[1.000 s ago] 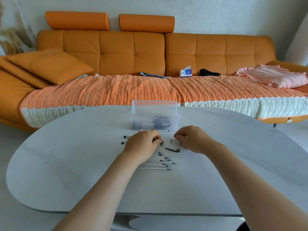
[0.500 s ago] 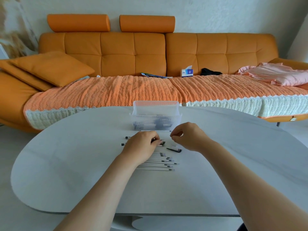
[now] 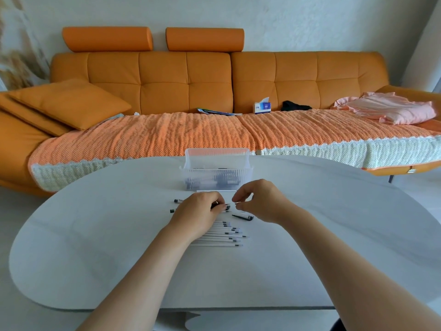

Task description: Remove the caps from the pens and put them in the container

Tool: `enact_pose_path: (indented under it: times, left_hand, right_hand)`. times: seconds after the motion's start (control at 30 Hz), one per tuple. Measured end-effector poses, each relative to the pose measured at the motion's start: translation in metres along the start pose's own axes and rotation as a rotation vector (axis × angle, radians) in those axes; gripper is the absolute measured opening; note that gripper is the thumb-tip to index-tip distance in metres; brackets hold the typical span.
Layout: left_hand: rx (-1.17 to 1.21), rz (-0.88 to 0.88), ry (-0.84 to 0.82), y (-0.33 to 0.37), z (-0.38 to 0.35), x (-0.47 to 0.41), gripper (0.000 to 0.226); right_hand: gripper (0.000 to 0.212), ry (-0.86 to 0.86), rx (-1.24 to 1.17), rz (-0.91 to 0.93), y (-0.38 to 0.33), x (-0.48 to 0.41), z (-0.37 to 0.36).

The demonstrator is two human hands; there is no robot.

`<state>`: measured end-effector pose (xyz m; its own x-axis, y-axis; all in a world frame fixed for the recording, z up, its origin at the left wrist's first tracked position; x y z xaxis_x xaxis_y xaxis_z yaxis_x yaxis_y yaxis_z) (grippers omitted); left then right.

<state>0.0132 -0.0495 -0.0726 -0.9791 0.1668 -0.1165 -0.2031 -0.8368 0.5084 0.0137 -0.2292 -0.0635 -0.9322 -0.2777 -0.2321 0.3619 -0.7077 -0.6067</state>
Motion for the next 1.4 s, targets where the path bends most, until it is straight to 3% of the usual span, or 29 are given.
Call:
enact_pose_path:
  times: [0.6, 0.9, 1.07, 1.4]
  left_hand:
    - [0.029, -0.009, -0.108, 0.003, 0.000, 0.000, 0.015]
    - [0.024, -0.037, -0.067, 0.003, 0.009, 0.004, 0.005]
    - [-0.002, -0.041, -0.013, -0.001, 0.015, 0.004, 0.008]
    - [0.001, -0.049, -0.019, -0.001, 0.012, 0.003, 0.013]
  right_hand:
    - [0.007, 0.003, -0.024, 0.074, -0.007, 0.000, -0.013]
    - [0.006, 0.008, -0.046, 0.070, -0.012, 0.003, -0.016]
    - [0.023, -0.045, -0.015, 0.041, -0.014, 0.004, -0.019]
    - [0.014, -0.067, 0.068, 0.074, -0.014, 0.005, -0.013]
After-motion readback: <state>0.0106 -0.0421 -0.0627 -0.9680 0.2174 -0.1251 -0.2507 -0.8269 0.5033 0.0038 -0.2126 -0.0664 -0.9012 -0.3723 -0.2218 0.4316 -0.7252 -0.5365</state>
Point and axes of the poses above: each hand's wrist, its own x-axis away from the middle knuckle, its own z-axis out of the back of the hand, y = z × x, the point moved 4 cm from there along -x, towards the middle knuckle, and after that the axes turned 13 degrees about z, right-handed, at the moved point
